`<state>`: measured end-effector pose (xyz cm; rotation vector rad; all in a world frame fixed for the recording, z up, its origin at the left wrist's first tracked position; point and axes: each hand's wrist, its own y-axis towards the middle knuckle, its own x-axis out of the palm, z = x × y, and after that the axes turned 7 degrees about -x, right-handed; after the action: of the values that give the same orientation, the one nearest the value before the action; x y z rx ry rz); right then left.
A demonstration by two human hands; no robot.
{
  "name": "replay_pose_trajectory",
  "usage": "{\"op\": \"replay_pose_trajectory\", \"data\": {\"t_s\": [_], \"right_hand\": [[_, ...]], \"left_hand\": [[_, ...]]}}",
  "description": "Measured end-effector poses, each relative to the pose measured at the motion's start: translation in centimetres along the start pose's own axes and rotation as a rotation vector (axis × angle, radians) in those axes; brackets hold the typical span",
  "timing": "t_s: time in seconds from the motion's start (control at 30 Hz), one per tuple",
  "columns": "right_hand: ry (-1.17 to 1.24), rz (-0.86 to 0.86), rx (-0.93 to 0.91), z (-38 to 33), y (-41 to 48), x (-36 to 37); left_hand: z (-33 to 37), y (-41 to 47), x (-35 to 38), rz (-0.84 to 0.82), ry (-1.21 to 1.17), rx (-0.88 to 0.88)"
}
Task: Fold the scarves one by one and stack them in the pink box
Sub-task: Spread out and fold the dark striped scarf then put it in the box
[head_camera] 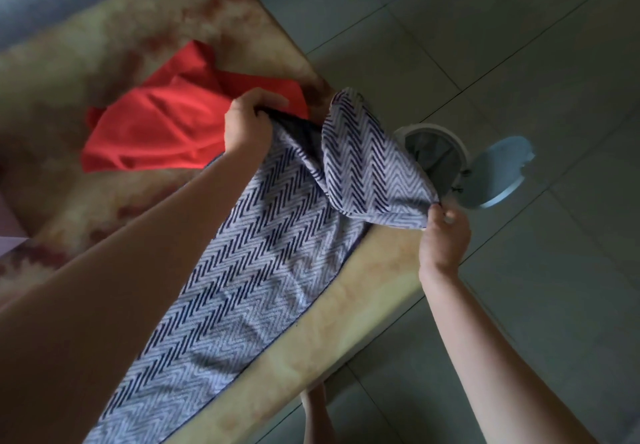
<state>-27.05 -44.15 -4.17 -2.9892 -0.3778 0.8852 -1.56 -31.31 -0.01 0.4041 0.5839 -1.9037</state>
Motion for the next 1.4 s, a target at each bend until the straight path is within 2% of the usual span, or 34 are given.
{"op": "replay_pose_trajectory", "data": {"t_s": [0.07, 0.27, 0.33, 0.43, 0.5, 0.6, 0.77, 0.9, 1.03, 1.13, 1.2, 1.3, 1.4], "right_hand": [[0.009, -0.042, 0.045, 0.1, -0.4, 0.3], [0.153, -0.136, 0.072, -0.6, -1.2, 1.3], [0.206, -0.200, 0.103, -0.8, -1.4, 1.4], [0.232, -0.400, 0.216, -0.2, -1.6, 1.6], [0.156, -0.471, 0.167, 0.5, -1.7, 2.0], [0.181, -0.323, 0.096, 0.0, -2.0, 2.0], [0.478, -0.059, 0.117, -1.2, -0.7, 0.0], [0.449, 0.068, 0.118, -0.2, 0.4, -2.6], [0.337, 0.032, 0.050, 0.5, 0.6, -3.2], [0.297, -0.042, 0.052, 0.4, 0.2, -2.5], [0.244, -0.152, 0.079, 0.7, 0.1, -1.9], [0.312, -0.370, 0.144, 1.5, -0.3, -0.6], [0.270, -0.319, 0.132, 2.2, -0.8, 0.3]], "left_hand": [[-0.4, -0.1, 0.0, 0.021, 0.129, -0.035], [-1.1, 0.1, 1.1, -0.191, 0.549, -0.109], [-0.6, 0.0, 1.9, -0.180, 0.632, -0.086], [0.2, 0.5, 3.1, -0.182, 0.670, 0.008], [0.6, 1.0, 3.6, -0.216, 0.699, 0.047], [1.0, 1.6, 4.0, -0.249, 0.657, 0.026], [1.7, 2.1, 4.8, -0.259, 0.365, 0.005], [2.5, 2.2, 6.1, -0.302, 0.299, 0.002], [2.5, 2.2, 7.2, -0.269, 0.307, -0.006], [1.9, 1.9, 7.9, -0.346, 0.341, -0.026], [1.6, 2.0, 8.2, -0.390, 0.337, -0.024], [1.4, 2.3, 8.1, -0.398, 0.353, -0.007], [1.1, 2.6, 8.0, -0.447, 0.435, 0.009]]}}
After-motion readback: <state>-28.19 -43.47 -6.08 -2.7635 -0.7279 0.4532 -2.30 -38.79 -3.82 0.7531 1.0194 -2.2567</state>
